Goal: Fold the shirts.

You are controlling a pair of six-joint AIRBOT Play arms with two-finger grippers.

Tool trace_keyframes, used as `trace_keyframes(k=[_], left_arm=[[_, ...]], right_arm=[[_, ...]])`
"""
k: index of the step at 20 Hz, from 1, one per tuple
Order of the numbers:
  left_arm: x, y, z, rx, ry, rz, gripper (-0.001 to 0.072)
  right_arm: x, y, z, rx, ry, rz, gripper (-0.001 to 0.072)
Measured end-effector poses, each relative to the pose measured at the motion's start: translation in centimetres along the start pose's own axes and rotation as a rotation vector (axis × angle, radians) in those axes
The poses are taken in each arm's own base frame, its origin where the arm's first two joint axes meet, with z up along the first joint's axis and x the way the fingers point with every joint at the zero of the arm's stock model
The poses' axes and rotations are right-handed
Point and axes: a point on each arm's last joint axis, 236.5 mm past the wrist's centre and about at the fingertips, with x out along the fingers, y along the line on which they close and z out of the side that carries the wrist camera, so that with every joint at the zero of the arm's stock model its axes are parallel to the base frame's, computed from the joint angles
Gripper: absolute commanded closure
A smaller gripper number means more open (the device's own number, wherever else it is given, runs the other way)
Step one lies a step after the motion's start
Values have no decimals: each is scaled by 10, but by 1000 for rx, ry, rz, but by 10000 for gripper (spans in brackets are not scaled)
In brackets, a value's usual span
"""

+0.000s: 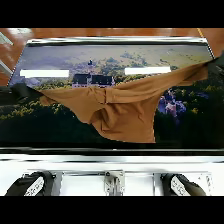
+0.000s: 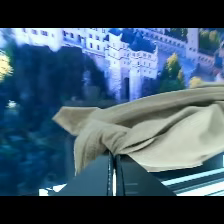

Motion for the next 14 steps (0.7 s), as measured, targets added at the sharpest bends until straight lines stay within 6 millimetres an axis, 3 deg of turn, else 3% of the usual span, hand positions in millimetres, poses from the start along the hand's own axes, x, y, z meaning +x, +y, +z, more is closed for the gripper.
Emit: trace_keyframes(k=[3, 7, 9, 11, 14], left_arm=[[39, 12, -19, -46, 79, -35, 670], [71, 18, -44, -40, 168, -57, 670], [78, 18, -49, -34, 186, -64, 670], [82, 19, -52, -20, 193, -66, 670], [86, 23, -51, 2, 188, -52, 670]], right_arm=[[65, 0, 4, 21, 32, 47, 659], [168, 9, -1, 90, 40, 83, 659], [213, 13, -25, 131, 101, 88, 659], [246, 19, -57, 145, 189, 93, 659], [267, 19, -91, 132, 289, 84, 659]])
